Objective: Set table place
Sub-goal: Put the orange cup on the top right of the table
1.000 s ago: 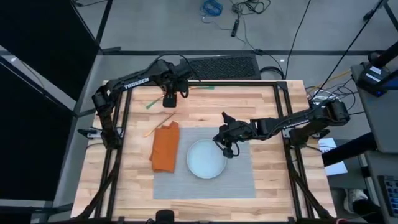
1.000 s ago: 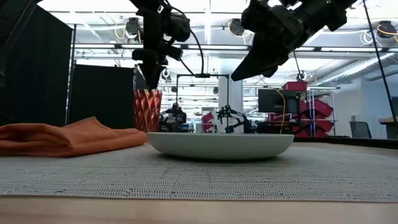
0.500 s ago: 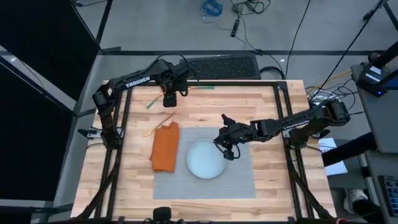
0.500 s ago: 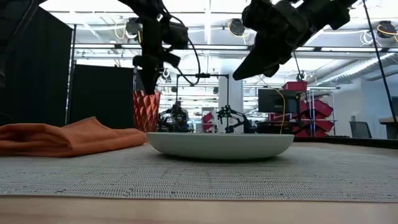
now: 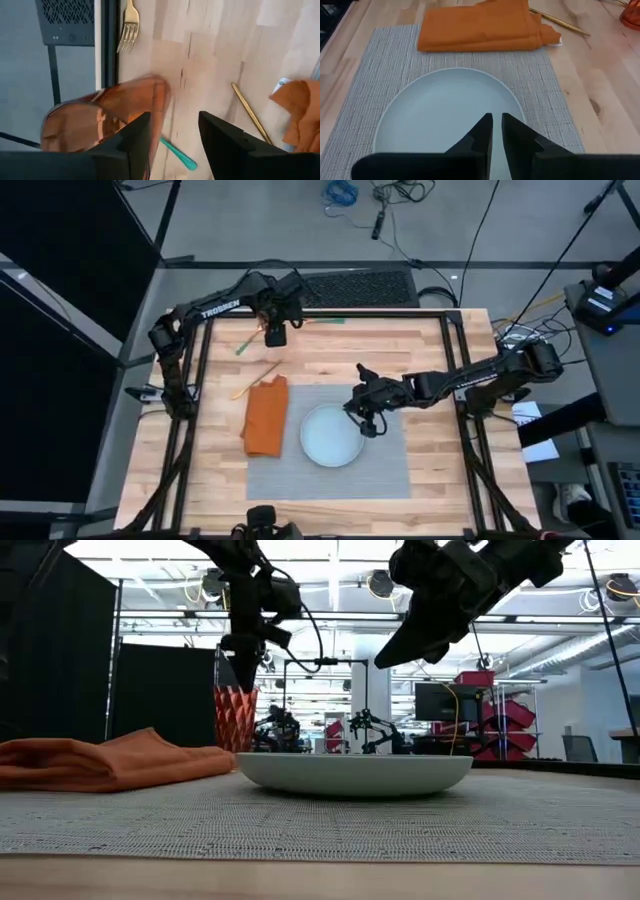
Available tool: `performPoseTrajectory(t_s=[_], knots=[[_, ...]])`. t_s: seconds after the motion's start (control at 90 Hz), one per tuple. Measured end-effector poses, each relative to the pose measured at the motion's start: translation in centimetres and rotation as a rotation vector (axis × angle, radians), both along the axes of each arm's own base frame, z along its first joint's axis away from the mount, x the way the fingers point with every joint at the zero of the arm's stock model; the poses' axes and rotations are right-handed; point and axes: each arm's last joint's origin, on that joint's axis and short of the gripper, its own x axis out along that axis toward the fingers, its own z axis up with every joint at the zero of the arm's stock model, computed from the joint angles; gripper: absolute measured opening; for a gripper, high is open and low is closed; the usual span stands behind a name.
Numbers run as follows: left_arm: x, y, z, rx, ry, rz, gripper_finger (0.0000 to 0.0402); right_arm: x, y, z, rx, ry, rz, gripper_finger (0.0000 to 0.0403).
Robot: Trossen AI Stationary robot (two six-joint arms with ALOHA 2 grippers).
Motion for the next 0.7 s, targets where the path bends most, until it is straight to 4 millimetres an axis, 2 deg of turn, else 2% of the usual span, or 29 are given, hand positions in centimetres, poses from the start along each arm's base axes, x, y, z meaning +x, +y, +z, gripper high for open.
performPoseTrajectory(t_s=[0.178, 0.289, 0.467, 0.7], knots=[[0.7, 0.4, -2.2, -0.052, 0.069, -0.002, 0.015, 0.0, 0.0, 0.0, 0.0, 0.004, 0.0, 0.0027], [0.9, 0.3, -3.1, -0.075, 0.112, -0.016, 0.0126, -0.1, 0.0, -0.1, -0.001, 0.014, -0.001, 0.0027], [1.1, -0.3, -2.7, -0.068, 0.116, -0.066, 0.0016, -0.1, 0.0, -0.1, -0.006, 0.014, 0.003, 0.0027], [1.8, -2.0, -1.5, -0.096, 0.101, -0.124, 0.0, 0.0, 0.0, 0.0, -0.008, 0.004, 0.003, 0.0027]])
